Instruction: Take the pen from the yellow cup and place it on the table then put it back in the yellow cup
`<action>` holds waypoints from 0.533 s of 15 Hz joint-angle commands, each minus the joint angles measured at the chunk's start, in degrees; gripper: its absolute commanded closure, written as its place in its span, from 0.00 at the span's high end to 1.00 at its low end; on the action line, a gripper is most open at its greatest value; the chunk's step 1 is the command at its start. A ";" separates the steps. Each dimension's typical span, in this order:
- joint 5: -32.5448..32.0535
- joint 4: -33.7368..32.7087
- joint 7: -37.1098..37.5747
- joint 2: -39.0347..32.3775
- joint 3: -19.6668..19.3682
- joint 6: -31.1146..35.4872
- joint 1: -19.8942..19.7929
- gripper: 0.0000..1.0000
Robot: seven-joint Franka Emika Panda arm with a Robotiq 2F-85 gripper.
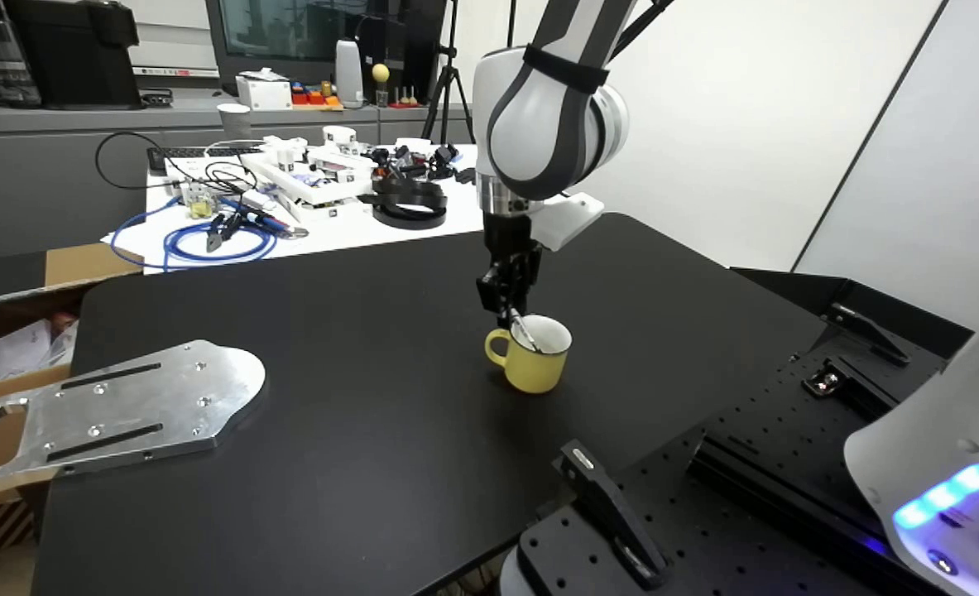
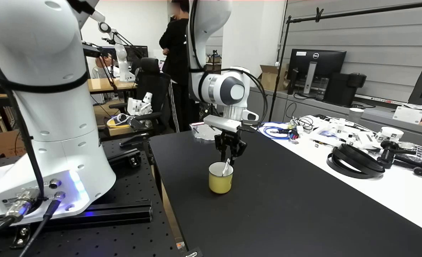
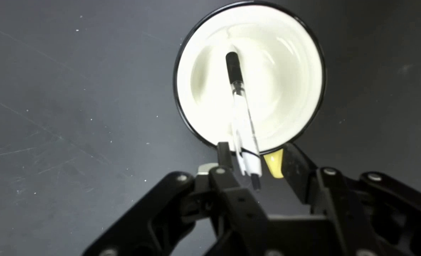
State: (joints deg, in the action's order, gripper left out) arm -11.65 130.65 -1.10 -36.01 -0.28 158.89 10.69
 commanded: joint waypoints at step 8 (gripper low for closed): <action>0.49 -2.86 4.33 -0.07 -2.57 -5.61 1.54 0.04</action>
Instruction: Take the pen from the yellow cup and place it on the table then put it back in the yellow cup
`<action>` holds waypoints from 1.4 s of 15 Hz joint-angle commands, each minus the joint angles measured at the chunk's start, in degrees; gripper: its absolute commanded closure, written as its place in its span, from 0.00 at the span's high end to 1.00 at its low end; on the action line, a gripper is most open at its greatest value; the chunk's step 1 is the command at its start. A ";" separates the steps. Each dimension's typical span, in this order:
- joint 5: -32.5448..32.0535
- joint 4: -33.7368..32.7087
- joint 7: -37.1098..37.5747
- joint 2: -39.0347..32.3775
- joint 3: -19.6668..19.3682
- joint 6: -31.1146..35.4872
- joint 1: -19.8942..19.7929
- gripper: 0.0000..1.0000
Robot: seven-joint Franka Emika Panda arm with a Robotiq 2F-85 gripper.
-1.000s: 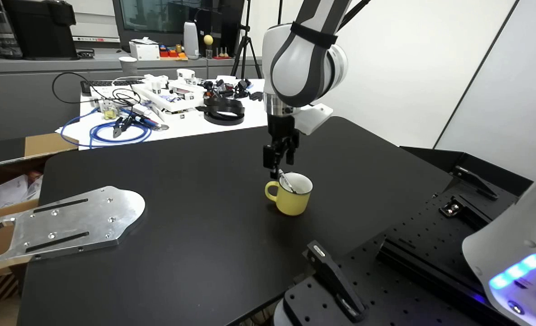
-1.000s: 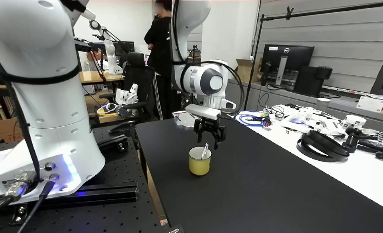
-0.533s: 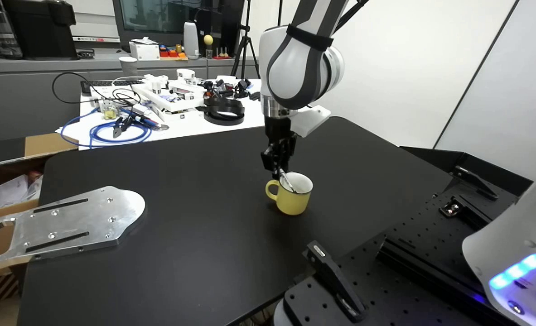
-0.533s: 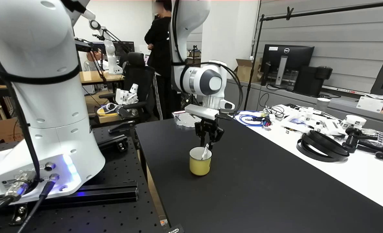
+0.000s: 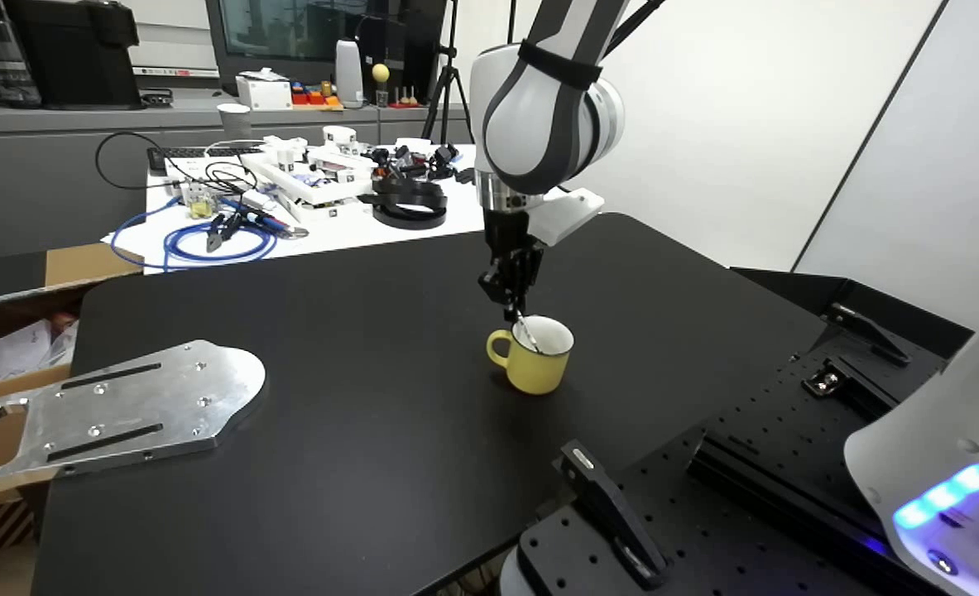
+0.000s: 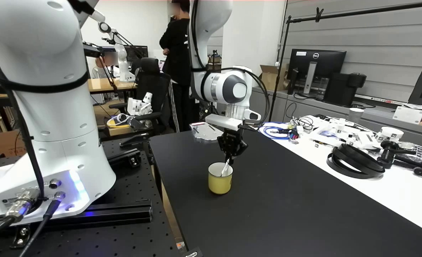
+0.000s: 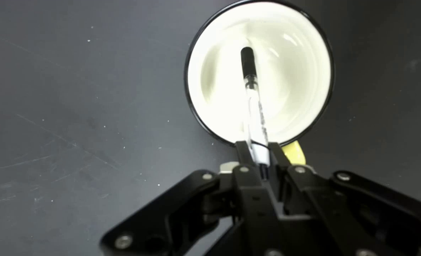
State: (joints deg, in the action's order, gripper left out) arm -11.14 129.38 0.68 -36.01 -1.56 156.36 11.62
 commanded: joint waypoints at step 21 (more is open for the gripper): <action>-1.98 -5.55 1.13 12.25 -3.01 -6.88 -6.66 0.04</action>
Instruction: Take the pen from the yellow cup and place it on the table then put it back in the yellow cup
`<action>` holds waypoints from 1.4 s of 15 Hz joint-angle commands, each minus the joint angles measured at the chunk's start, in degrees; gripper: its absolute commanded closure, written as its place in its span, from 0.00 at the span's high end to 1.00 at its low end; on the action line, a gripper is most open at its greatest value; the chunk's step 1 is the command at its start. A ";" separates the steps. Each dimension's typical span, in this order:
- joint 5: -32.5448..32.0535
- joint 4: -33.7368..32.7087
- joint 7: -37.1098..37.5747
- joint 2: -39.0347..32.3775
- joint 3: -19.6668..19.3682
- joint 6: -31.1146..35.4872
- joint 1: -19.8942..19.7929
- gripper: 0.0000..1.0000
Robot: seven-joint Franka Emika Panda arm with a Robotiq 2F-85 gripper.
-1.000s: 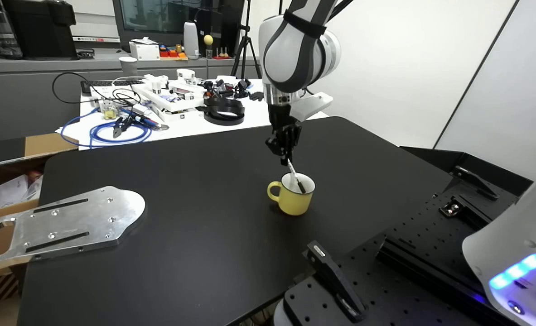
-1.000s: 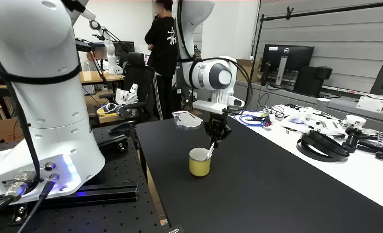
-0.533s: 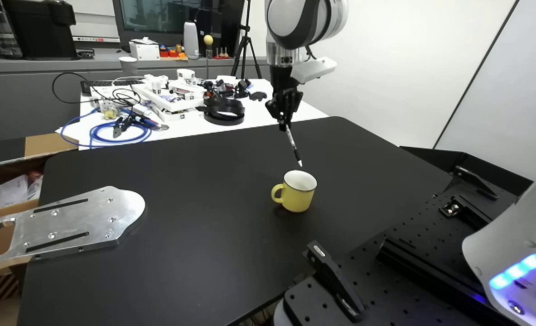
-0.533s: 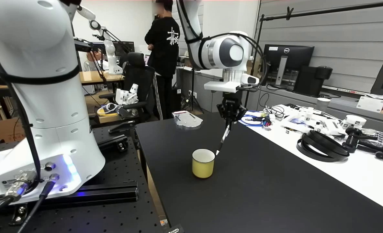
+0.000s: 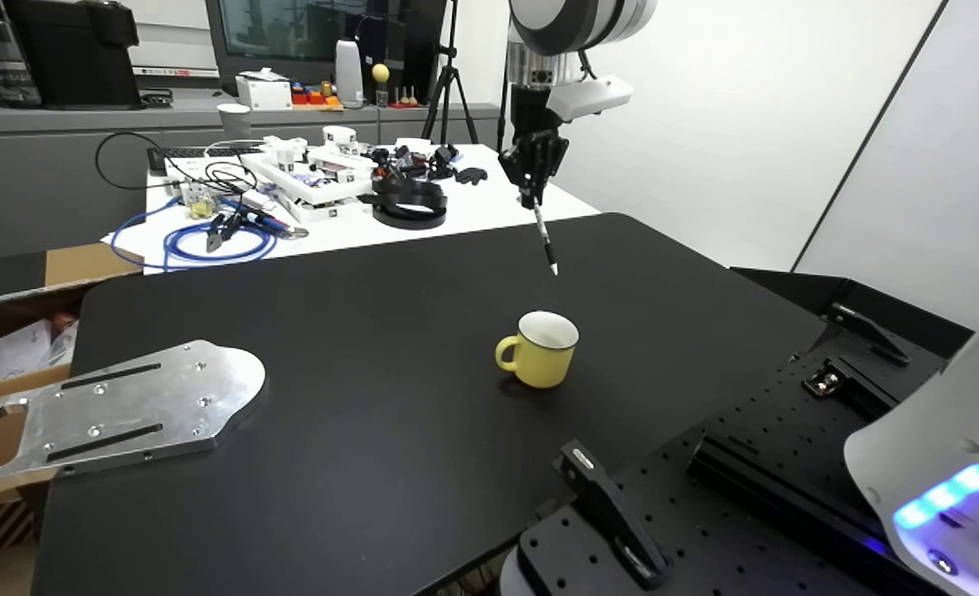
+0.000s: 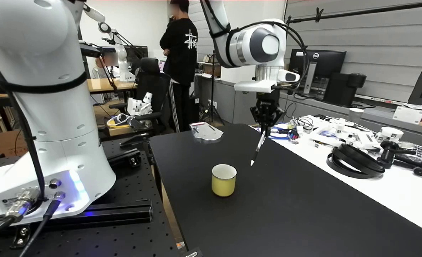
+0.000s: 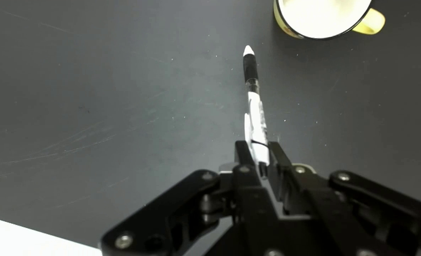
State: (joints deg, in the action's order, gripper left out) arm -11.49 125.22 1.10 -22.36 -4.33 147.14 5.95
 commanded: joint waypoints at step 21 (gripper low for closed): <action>2.58 -41.85 -0.39 -34.99 -0.61 -5.96 -2.88 0.04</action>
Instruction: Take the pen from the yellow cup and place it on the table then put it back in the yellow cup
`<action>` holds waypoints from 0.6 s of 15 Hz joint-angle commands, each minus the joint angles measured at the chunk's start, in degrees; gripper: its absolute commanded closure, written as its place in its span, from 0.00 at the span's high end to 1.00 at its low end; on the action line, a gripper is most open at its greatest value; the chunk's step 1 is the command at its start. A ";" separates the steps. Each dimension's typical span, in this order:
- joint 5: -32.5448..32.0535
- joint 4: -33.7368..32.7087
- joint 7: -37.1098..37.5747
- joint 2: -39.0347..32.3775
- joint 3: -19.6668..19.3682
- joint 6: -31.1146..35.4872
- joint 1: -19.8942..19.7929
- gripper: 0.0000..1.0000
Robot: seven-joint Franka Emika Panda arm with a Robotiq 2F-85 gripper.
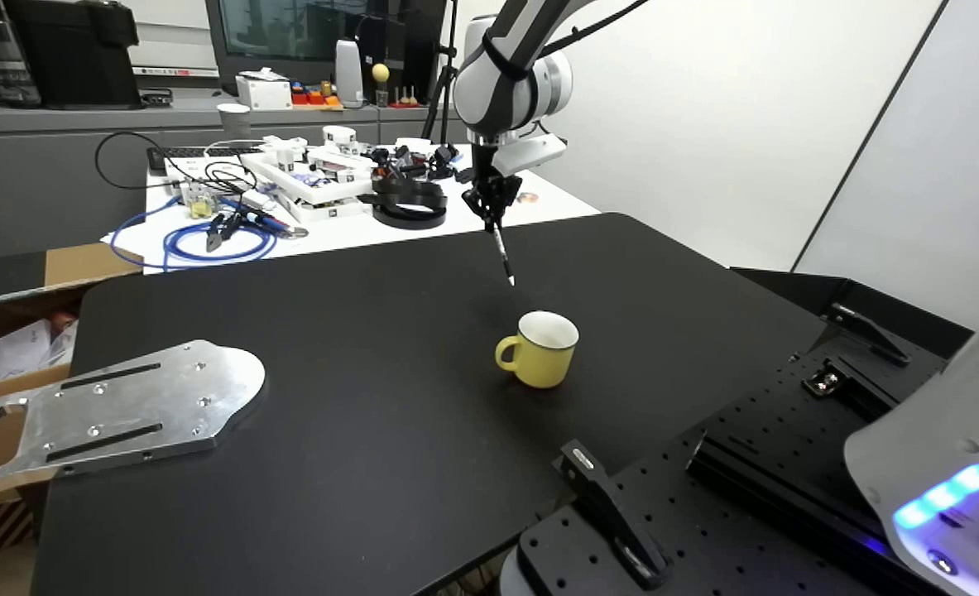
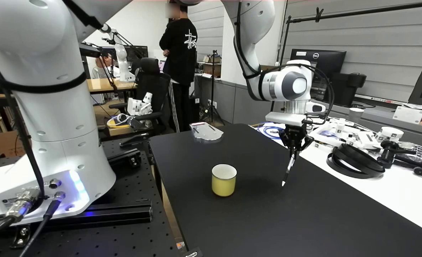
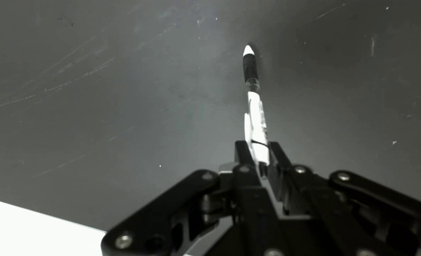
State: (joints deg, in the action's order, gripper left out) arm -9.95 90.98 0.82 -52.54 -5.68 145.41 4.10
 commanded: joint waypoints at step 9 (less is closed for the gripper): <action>2.98 -13.07 -0.76 -12.49 1.62 -6.19 -2.43 0.04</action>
State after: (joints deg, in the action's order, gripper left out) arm -7.82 80.73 0.79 -62.71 -5.29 140.36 3.07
